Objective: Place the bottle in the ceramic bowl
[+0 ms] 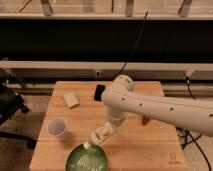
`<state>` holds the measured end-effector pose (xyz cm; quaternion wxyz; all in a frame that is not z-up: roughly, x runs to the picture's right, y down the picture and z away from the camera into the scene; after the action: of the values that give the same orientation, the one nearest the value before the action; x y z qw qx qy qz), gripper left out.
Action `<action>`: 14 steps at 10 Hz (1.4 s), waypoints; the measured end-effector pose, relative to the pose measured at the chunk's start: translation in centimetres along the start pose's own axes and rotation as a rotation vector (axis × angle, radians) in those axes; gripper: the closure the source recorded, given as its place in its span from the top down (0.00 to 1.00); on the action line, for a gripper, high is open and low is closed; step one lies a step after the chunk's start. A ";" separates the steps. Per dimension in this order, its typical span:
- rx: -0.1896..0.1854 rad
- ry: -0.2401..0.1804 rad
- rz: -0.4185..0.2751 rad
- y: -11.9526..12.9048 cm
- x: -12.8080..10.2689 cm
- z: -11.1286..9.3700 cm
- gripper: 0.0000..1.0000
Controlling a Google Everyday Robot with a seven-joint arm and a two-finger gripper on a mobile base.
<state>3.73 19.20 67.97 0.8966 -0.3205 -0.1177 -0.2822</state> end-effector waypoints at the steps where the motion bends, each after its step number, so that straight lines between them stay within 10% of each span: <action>1: 0.002 -0.003 -0.023 0.5 -1.3 0.0 0.00; 5: -0.015 0.015 -0.085 1.2 -4.3 1.1 0.04; 12: -0.028 -0.012 -0.108 1.9 -5.6 2.8 0.74; 14: -0.026 -0.014 -0.118 2.1 -5.9 2.9 0.80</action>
<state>0.03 24.90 66.79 0.8732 -0.3265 -0.1391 -0.3339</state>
